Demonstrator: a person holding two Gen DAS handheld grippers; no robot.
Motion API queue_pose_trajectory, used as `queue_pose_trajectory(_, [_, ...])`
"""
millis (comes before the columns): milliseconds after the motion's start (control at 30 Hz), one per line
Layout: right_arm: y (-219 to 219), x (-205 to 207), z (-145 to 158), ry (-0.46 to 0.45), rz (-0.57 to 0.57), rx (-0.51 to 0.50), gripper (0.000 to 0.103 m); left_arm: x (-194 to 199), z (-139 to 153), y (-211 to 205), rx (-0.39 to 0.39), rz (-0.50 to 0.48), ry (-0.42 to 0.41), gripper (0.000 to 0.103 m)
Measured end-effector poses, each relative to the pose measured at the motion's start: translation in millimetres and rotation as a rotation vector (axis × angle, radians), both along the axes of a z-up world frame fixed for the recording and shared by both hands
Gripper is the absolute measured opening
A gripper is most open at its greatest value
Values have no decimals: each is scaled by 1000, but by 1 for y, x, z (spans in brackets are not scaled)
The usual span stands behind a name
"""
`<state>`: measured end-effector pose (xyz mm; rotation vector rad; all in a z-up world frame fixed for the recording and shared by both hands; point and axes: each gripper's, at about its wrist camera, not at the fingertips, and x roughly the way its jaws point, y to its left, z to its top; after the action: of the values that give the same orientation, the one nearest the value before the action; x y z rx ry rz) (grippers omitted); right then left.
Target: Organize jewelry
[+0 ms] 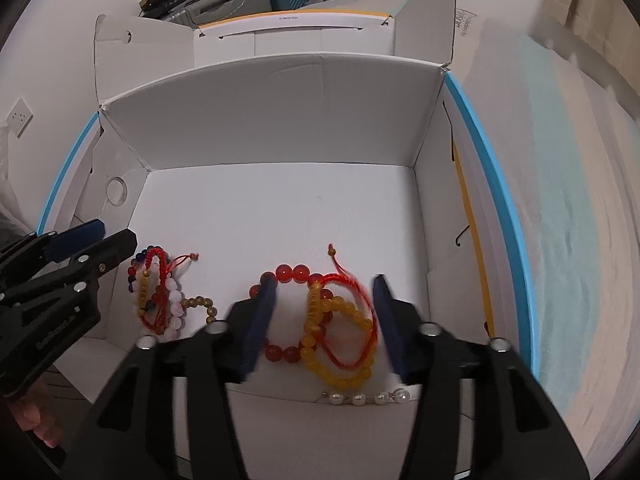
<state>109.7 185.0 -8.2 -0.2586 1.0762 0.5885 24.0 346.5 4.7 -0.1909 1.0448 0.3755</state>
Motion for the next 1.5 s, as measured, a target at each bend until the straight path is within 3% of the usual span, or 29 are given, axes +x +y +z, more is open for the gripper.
queue_pose_trajectory(133, [-4,-7,9,-20,5,31,71,-9,13,-3,30,8,-33,70])
queue_pose_trajectory(200, [-8,-12,16,-50,4,35,79,-16,19,-5,47,12,-56,88])
queue_pose_trajectory(333, [-18,-26,33,-123,-11,45,93,-32,32,-8,70,26,-109,97])
queue_pose_trajectory(533, [-35,-42,52,-177,-44,68,95,-57,42,-16,72,41,-165,97])
queue_pose_trajectory(700, [-52,-65,66,-224,-56,89,95,-83,41,-24,27,60,-214,97])
queue_pose_trajectory(933, [-65,-94,70,-272,-65,95,95,-113,31,-38,37,79,-224,97])
queue_pose_trajectory(1500, [-74,-115,63,-257,-80,111,95,-138,34,-42,78,95,-250,97])
